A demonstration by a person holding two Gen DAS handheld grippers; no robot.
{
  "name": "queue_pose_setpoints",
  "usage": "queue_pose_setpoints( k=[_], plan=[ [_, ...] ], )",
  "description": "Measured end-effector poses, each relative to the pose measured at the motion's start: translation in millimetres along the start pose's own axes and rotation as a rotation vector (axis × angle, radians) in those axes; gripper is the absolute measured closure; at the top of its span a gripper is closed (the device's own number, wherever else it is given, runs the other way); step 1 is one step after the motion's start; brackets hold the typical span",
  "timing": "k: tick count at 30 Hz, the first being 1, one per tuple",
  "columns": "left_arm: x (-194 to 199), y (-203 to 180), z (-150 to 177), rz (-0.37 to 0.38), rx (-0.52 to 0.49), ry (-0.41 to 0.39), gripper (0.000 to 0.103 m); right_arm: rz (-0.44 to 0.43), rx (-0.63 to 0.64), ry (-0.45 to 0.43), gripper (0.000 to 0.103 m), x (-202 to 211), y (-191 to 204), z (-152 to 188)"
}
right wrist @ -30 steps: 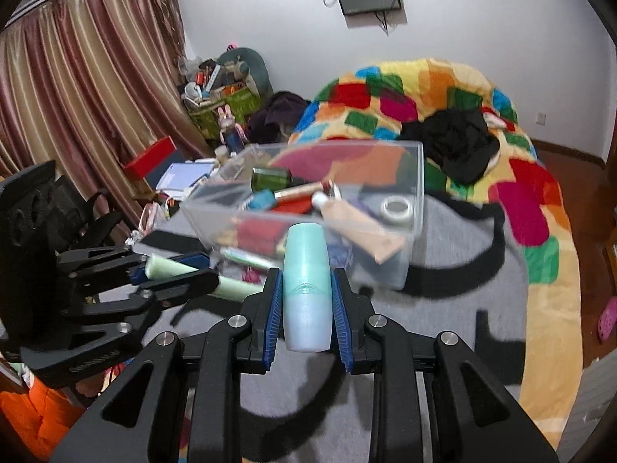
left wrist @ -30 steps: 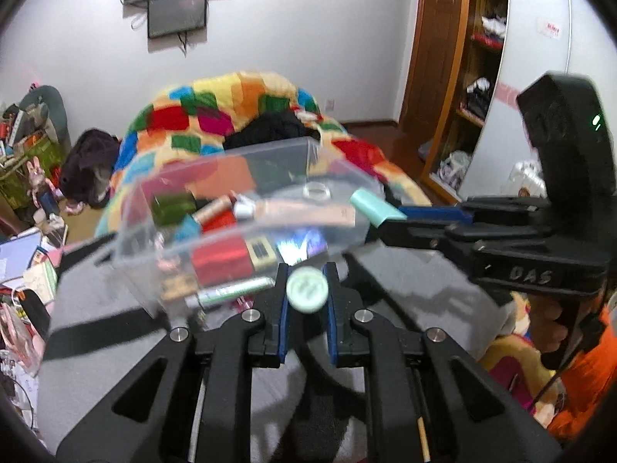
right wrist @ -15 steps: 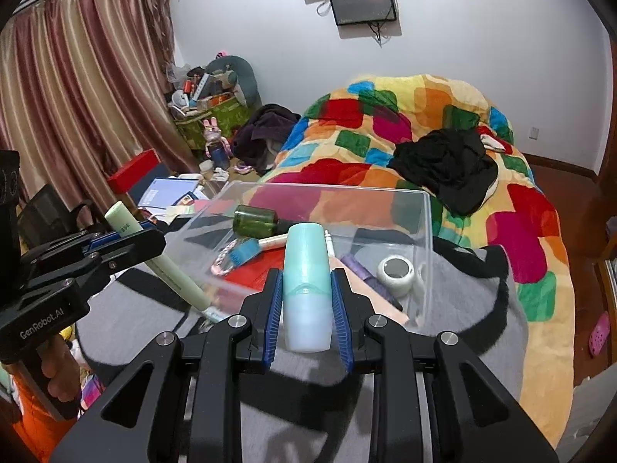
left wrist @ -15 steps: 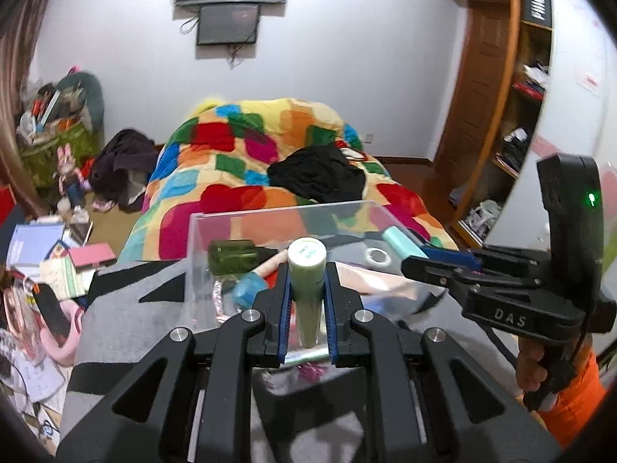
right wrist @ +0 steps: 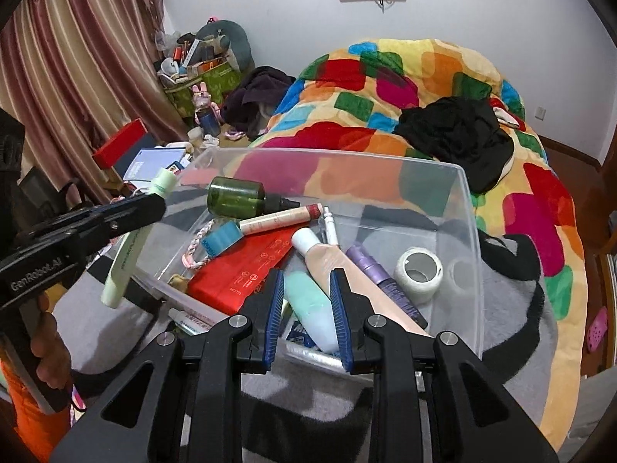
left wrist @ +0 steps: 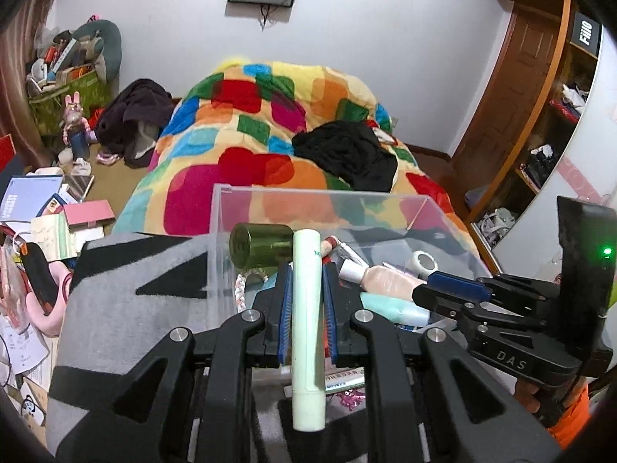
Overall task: Organize objects
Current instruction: 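Lower the white stick and mint bottle into the clear box and release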
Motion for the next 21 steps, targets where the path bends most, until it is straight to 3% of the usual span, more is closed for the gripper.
queue_pose_setpoints(
  k=[4,13,21],
  plan=[
    [-2.6,-6.1,-3.5,0.018,-0.016,0.020,0.088,-0.023,-0.003,-0.002,0.080,3.3,2.3,-1.0],
    [35.0,-13.2,-2.9,0.028,-0.070,-0.059,0.088,-0.079,0.085,-0.064,0.080,36.6,31.5,-0.1],
    [54.7,-5.7,29.9,0.024,-0.112,-0.059,0.075,-0.117,0.170,0.011,0.078,26.8,55.0,28.0]
  ],
)
Point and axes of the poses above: each gripper's, at about its wrist camera, not at the fingertips, and x roughly against the way its jaws point, y to its left, z to its underside, the point moved 2 cm from there along -x, roughly the way its jaws point, and after that the axes turned 14 degrees about -z, right-handed, at the moved point
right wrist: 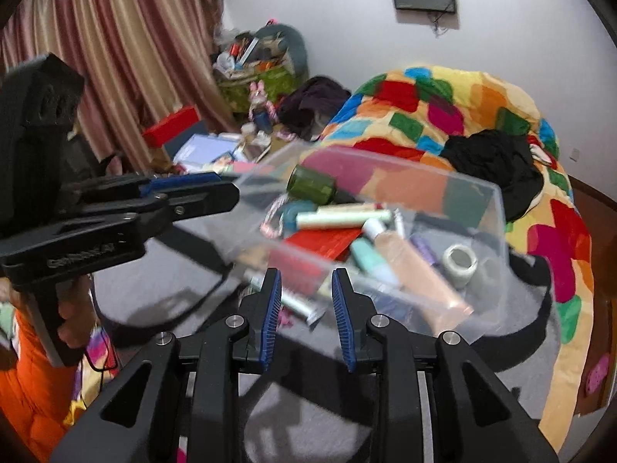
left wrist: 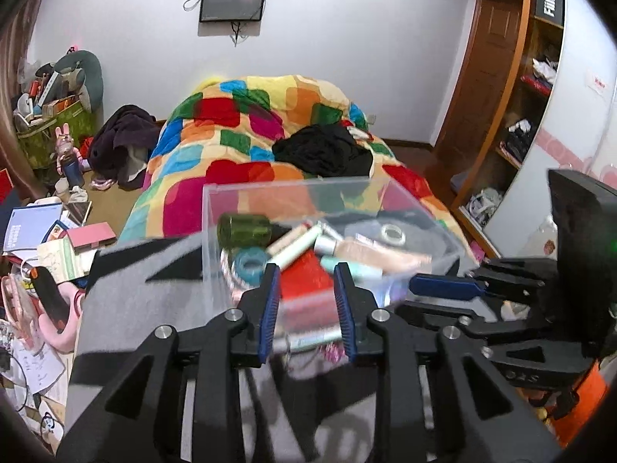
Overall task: Organize objects
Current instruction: 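Lower the white stick and mint bottle into the clear box and release, then grasp the white toothpaste tube with the left tool while the right tool grasps the pink charm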
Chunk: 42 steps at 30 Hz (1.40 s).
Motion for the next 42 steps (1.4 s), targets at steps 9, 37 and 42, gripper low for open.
queue_pose_setpoints(
  k=[9,37,42],
  plan=[
    [-28.4,9.0,50.2,-0.031,-0.059,0.138,0.074,0.020,0.005,0.157,0.077,-54.8,-8.4,16.8],
    [-45.7,20.4,54.3,-0.063,0.041,0.193,0.037,-0.137,0.119,0.233,0.080,-66.7,46.4,55.2],
    [-70.6,20.5,51.6,-0.052,0.091,0.272,0.035,-0.122,0.050,0.213,0.080,-62.4,33.4,52.8]
  ],
)
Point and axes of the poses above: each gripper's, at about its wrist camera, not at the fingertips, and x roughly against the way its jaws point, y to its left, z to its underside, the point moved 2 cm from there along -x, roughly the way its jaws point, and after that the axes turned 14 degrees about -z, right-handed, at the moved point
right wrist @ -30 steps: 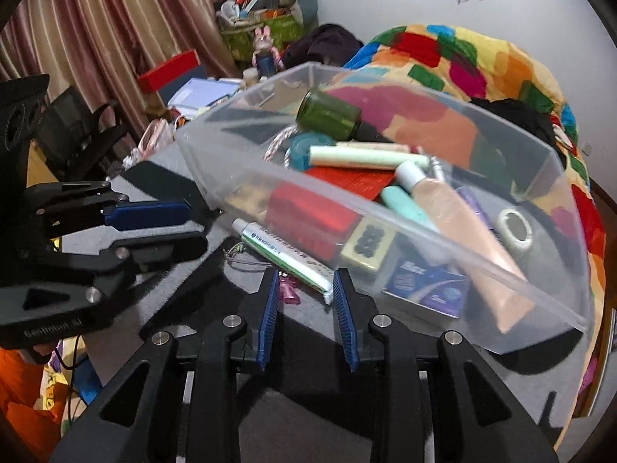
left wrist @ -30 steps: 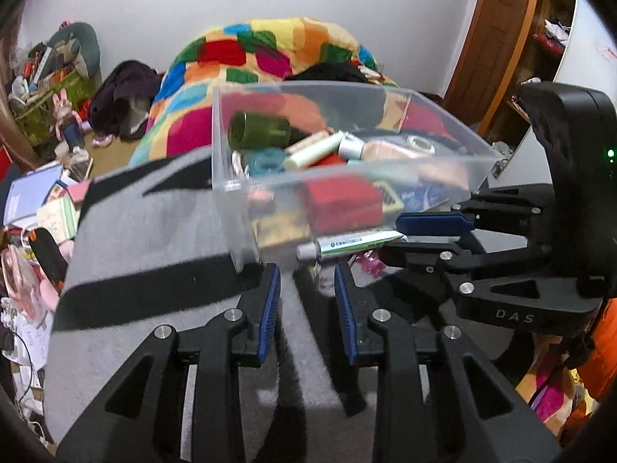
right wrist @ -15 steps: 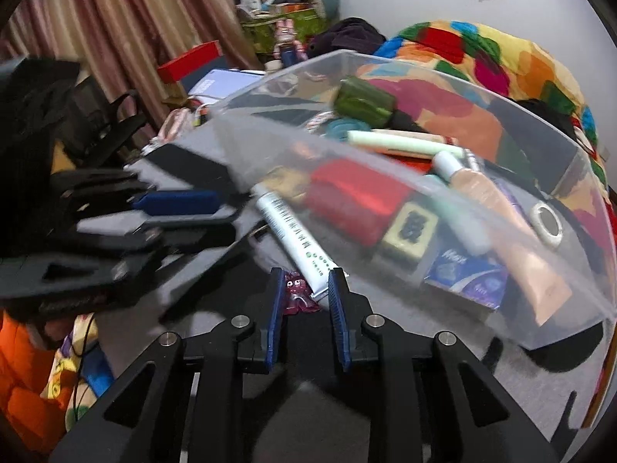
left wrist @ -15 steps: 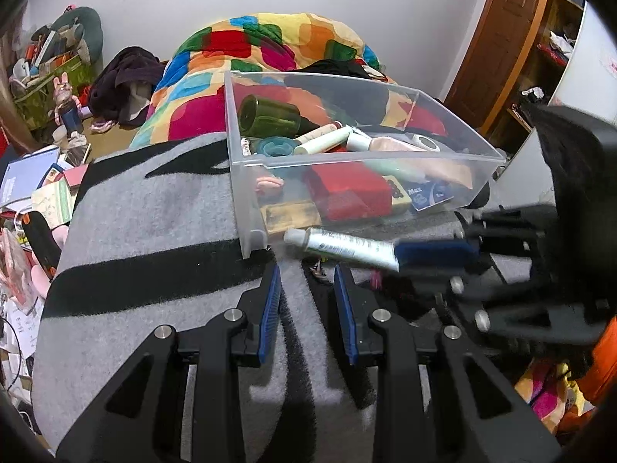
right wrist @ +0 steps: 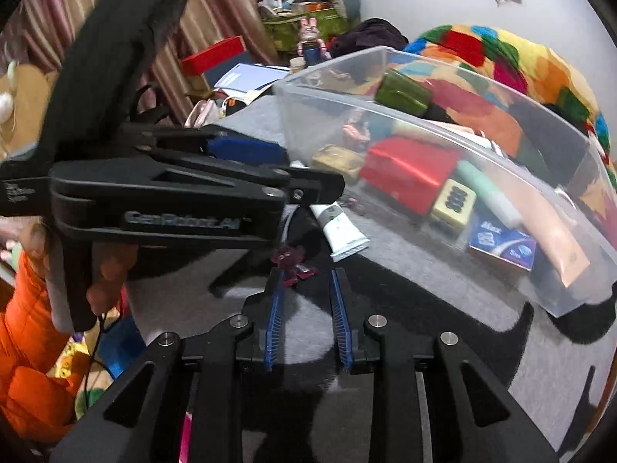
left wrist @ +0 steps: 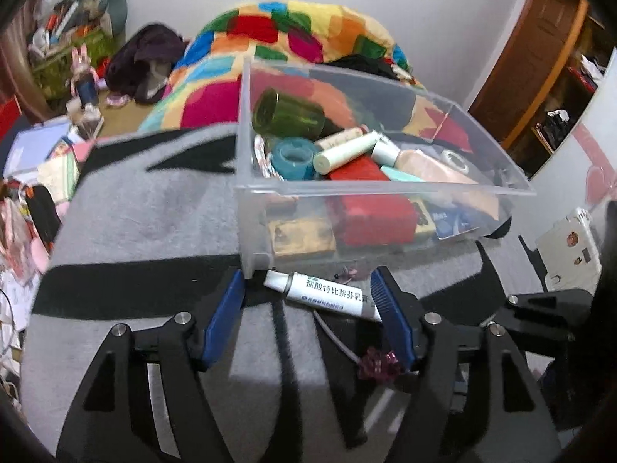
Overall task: Organize objects
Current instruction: 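Grasp the white toothpaste tube with the left tool while the right tool grasps the pink charm, then carry the toothpaste tube and pink charm into the clear box and release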
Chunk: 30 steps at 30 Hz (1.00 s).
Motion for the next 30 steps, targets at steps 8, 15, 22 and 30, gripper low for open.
queue_pose_setpoints(
  k=[8,15,22,30],
  plan=[
    [-2.8,6.8,3.9,-0.023,0.023,0.000,0.051,0.003,0.038,0.010,0.070,-14.9,12.6,-12.2],
    [8.3,25.7,16.9,0.015,0.044,0.001,0.098,0.041,0.071,0.029,0.068,-24.3,21.7,-12.8],
    [21.0,37.9,39.1,0.016,0.032,-0.009,0.098,0.086,0.077,0.016,0.076,-22.8,20.5,-11.1],
    [38.9,15.1,49.8,0.049,-0.073,-0.028,0.097,0.141,-0.009,-0.023,0.076,4.6,-7.5,3.8]
  ],
)
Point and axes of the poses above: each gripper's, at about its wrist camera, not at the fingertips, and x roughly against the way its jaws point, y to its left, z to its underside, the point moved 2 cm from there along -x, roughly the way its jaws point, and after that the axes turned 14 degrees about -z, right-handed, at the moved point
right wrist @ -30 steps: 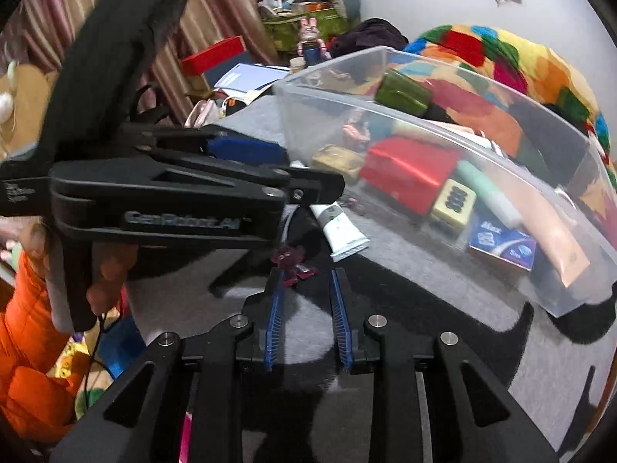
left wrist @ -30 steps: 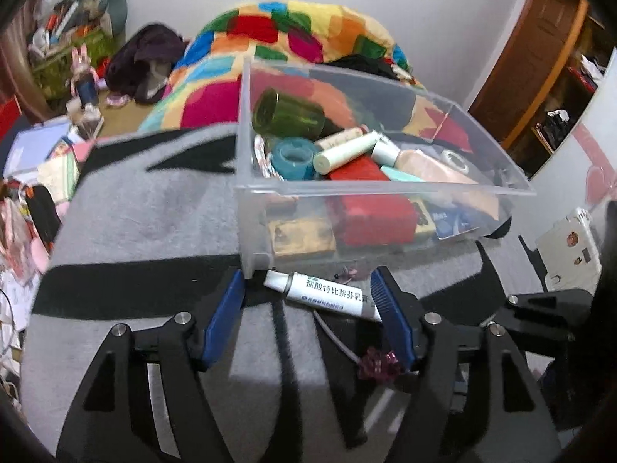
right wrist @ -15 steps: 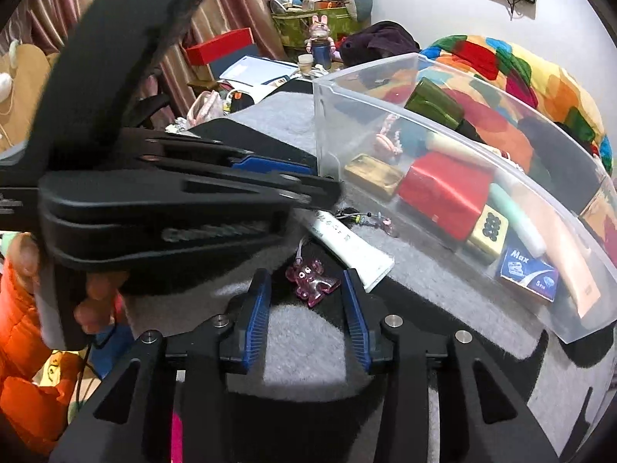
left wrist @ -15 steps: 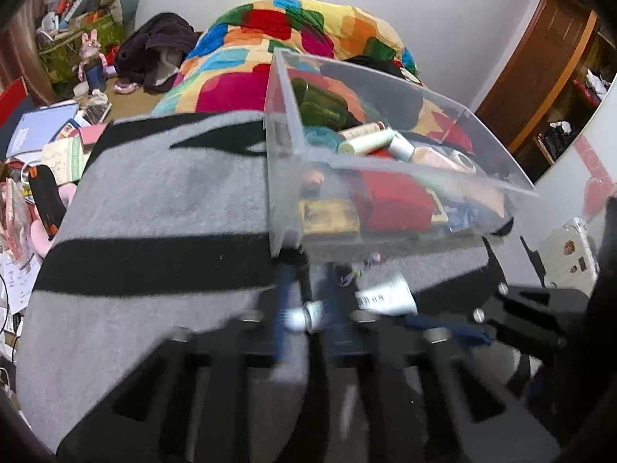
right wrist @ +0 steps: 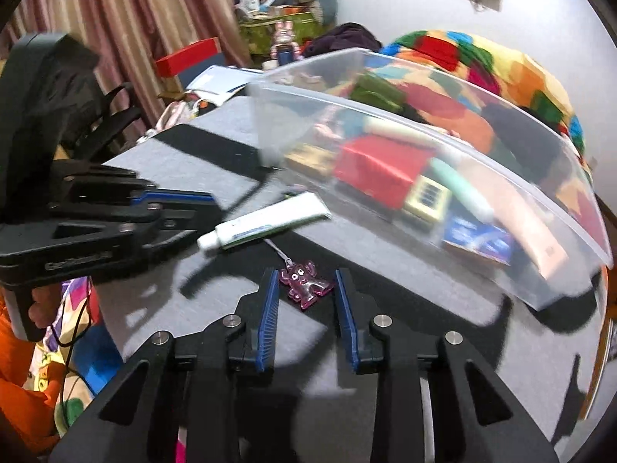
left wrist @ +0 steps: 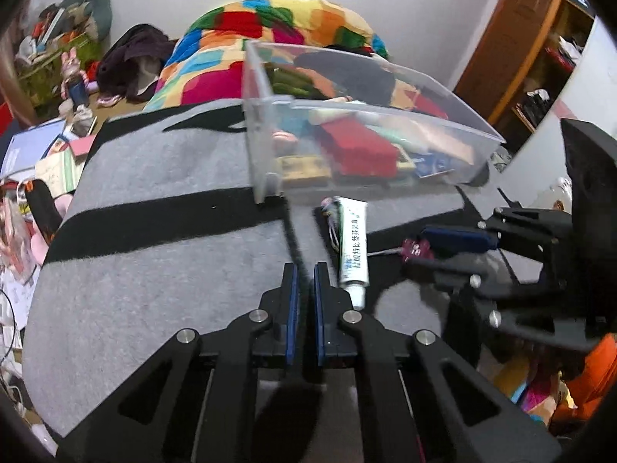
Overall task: Organize objects
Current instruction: 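Carry the toothpaste tube and pink charm into the clear box and release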
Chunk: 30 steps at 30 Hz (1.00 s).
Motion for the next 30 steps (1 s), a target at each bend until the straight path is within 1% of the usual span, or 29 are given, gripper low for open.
queue_pose_setpoints(
  k=[2,4,6,8,9,11,13,17,19,21,23,25,29,30],
  plan=[
    [4.5,-3.0,-3.6,0.014,0.004,-0.014,0.093,0.019,-0.018,-0.006,0.076,6.5,-7.5,2.6],
    [5.5,-5.9,-7.9,0.038,0.010,-0.016,0.086,0.036,-0.038,-0.019,0.077,16.3,-14.4,7.5],
    [3.6,-12.0,-11.5,0.045,0.005,-0.010,0.083,0.050,-0.056,-0.043,0.077,27.7,-18.6,10.5],
    [1.6,-21.1,-13.3,0.052,-0.006,-0.004,0.082,0.056,-0.066,-0.069,0.077,39.5,-22.0,11.6],
    [0.9,-26.2,-14.3,0.060,-0.009,0.000,0.081,0.061,-0.069,-0.088,0.081,47.4,-22.7,11.8],
    [-0.1,-33.1,-16.3,0.075,-0.007,0.004,0.074,0.068,-0.071,-0.113,0.081,58.9,-22.6,12.3],
    [0.1,-41.2,-20.3,0.083,-0.004,0.001,0.065,0.073,-0.069,-0.141,0.081,72.0,-19.8,14.0],
    [3.2,-53.1,-31.2,0.081,-0.007,-0.024,0.058,0.093,-0.050,-0.178,0.081,89.3,-15.8,14.9],
    [1.3,-57.2,-38.0,0.069,0.004,-0.027,0.049,0.116,-0.045,-0.188,0.081,93.5,-17.9,14.8],
    [-4.8,-61.4,-41.5,0.062,0.013,-0.015,0.046,0.119,-0.056,-0.198,0.081,97.9,-21.8,16.5],
    [-13.6,-67.3,-43.7,0.054,0.012,0.009,0.046,0.123,-0.068,-0.213,0.081,102.3,-25.3,18.3],
    [-24.2,-74.7,-45.6,0.049,0.012,0.036,0.046,0.130,-0.076,-0.236,0.081,110.8,-28.2,18.2],
    [-35.5,-82.4,-48.7,0.042,0.020,0.062,0.046,0.144,-0.068,-0.296,0.081,133.2,-28.2,13.9],
    [-37.1,-83.6,-50.1,0.039,0.024,0.062,0.045,0.150,-0.062,-0.309,0.081,138.4,-27.4,13.0]
  ],
)
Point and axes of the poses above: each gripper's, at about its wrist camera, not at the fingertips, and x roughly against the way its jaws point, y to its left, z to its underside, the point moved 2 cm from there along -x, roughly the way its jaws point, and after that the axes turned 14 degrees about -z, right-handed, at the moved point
